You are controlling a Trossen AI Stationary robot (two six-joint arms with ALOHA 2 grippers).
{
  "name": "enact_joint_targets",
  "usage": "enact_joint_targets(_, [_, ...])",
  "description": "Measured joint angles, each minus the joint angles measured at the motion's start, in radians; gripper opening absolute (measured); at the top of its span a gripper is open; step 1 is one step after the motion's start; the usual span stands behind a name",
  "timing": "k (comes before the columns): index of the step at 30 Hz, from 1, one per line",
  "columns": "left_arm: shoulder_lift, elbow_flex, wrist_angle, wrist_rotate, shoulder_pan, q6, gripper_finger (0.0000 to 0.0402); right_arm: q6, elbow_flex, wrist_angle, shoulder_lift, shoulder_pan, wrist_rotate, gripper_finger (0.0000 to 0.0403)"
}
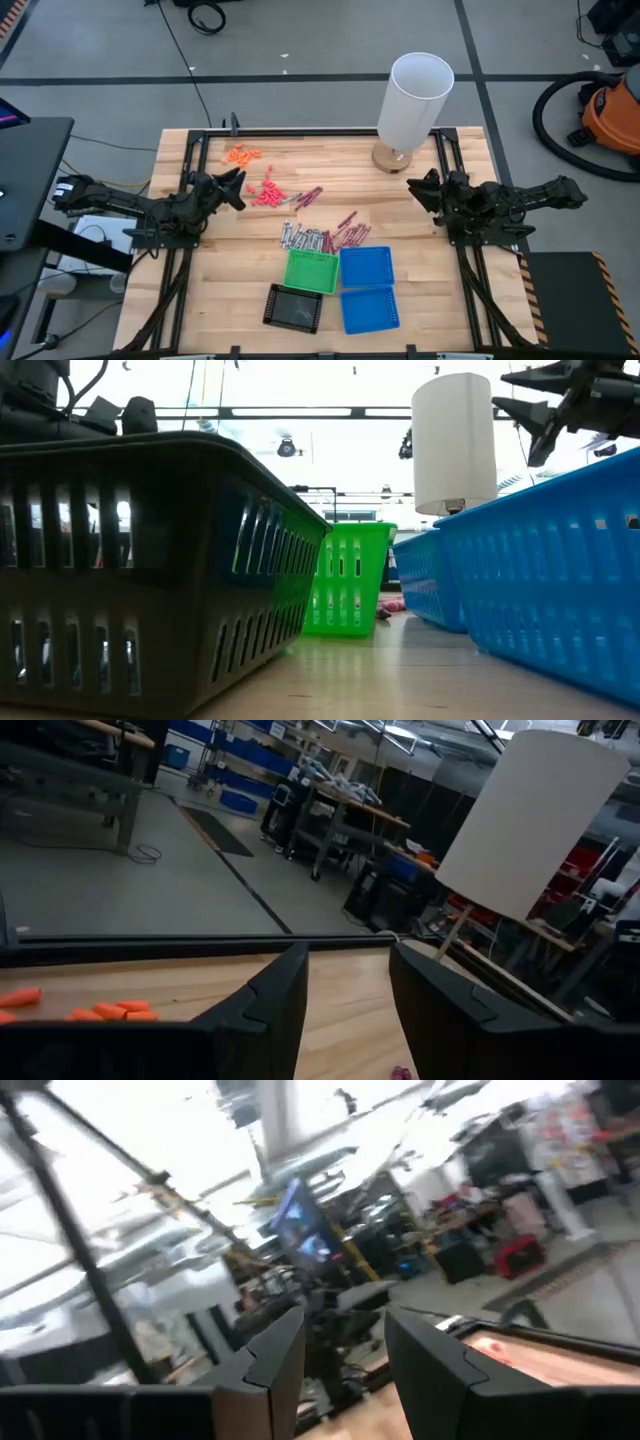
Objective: Sort crayons
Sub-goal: Put the violet crayon into the top blue bin
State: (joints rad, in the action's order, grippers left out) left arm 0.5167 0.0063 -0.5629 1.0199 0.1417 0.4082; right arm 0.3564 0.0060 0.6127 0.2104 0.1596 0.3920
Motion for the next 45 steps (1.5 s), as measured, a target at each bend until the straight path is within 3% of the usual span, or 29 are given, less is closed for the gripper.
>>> enact_joint_targets(4, [0.000,0.000,-0.001,0.000,0.000,-0.001,0.0153,0.009,0.000,-0.001,0.000,0.000,0.073,0.0148])
enact_joint_targets(12, [-0.001,0.000,-0.033,-0.005,-0.002,0.123,0.0153,0.039,0.000,-0.021,0.001,0.000,0.050,0.0148])
enact_joint_targets(14, [0.000,0.000,-0.043,-0.058,-0.002,0.084,0.0153,0.048,0.000,-0.038,0.010,0.000,0.031,0.0148])
enact_joint_targets(18, [0.008,0.001,-0.166,-0.266,-0.024,-0.103,0.0153,0.052,0.003,-0.062,0.066,-0.001,0.034,0.0148])
enact_joint_targets(23, [0.022,0.044,-0.171,-0.386,-0.044,-0.251,0.0153,-0.013,0.058,-0.104,0.196,-0.038,0.041,0.0148])
enact_joint_targets(29, [0.100,0.135,-0.102,-0.480,-0.060,-0.307,0.0153,-0.097,0.155,-0.122,0.395,-0.120,-0.027,0.0148])
enact_joint_targets(36, [0.208,0.292,0.112,-0.495,-0.060,-0.342,0.0153,-0.173,0.307,-0.256,0.622,-0.204,-0.107,0.0148])
enact_joint_targets(45, [0.360,0.354,0.149,-0.529,-0.060,-0.333,0.0153,-0.253,0.515,-0.442,0.903,-0.269,-0.227,0.0148])
